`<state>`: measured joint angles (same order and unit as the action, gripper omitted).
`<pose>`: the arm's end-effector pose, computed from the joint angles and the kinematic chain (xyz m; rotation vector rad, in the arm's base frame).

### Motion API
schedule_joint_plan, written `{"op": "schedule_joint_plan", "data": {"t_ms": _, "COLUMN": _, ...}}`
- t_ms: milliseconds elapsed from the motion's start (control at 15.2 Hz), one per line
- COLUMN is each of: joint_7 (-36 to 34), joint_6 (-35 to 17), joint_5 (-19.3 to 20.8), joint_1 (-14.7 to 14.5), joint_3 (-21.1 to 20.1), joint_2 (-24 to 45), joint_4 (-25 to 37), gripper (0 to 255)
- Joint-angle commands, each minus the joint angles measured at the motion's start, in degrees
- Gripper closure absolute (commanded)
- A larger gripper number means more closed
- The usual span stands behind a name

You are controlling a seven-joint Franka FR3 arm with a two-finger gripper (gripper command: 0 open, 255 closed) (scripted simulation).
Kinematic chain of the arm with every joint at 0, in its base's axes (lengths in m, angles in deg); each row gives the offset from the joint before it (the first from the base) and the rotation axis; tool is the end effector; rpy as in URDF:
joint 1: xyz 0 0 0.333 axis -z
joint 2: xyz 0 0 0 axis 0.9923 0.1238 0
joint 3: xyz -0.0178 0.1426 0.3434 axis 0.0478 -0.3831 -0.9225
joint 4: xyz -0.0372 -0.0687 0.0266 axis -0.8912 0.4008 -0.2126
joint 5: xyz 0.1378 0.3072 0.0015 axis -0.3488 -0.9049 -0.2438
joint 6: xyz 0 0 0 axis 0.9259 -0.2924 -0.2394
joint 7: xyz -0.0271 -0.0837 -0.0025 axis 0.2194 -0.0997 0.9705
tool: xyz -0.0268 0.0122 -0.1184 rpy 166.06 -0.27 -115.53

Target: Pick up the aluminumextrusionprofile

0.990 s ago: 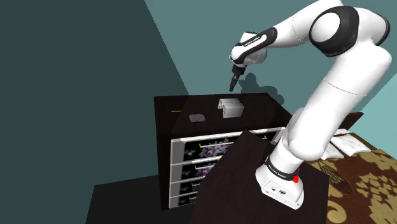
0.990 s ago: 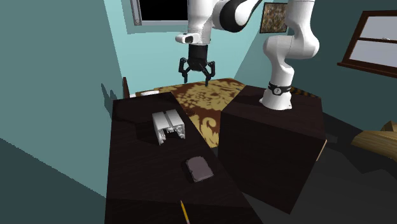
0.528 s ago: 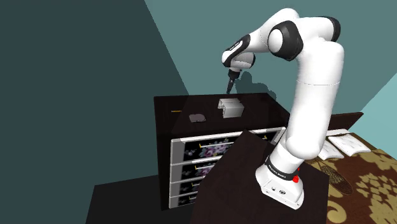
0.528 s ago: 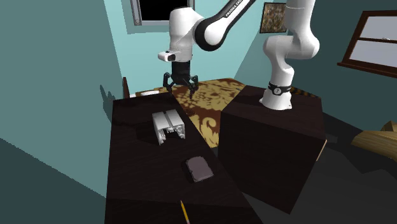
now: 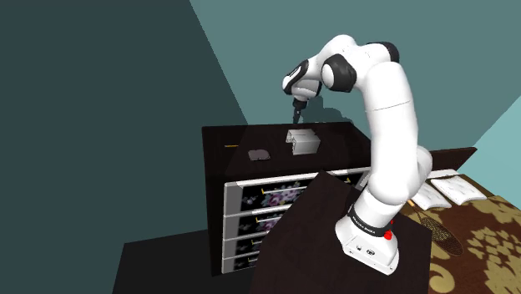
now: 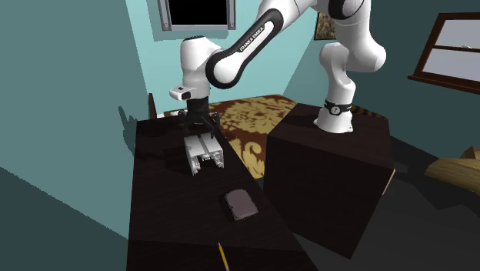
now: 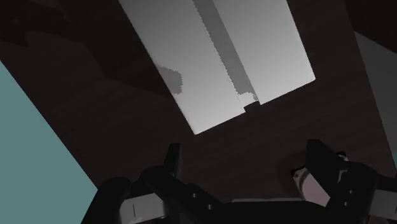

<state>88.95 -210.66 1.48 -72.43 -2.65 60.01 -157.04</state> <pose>0.5334 -0.3789 0.3087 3.0189 0.7508 0.0445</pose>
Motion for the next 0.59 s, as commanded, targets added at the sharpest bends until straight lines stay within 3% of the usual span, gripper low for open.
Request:
{"op": "schedule_joint_plan", "data": {"t_ms": 0, "joint_7": 1.5, "joint_6": 1.4, "joint_5": -1.0, "joint_1": 2.6, "joint_3": -1.8, "joint_2": 5.3, "joint_4": 6.4, "gripper": 0}}
{"op": "schedule_joint_plan", "data": {"t_ms": 66, "joint_7": 2.1, "joint_6": 2.0, "joint_5": -1.3, "joint_1": 3.8, "joint_3": -2.6, "joint_2": 7.7, "joint_4": 9.4, "gripper": 0}}
{"op": "schedule_joint_plan", "data": {"t_ms": 528, "joint_7": 2.8, "joint_6": -0.6, "joint_5": -2.6, "joint_1": 4.8, "joint_3": -4.0, "joint_2": 10.8, "joint_4": 10.0, "gripper": 0}}
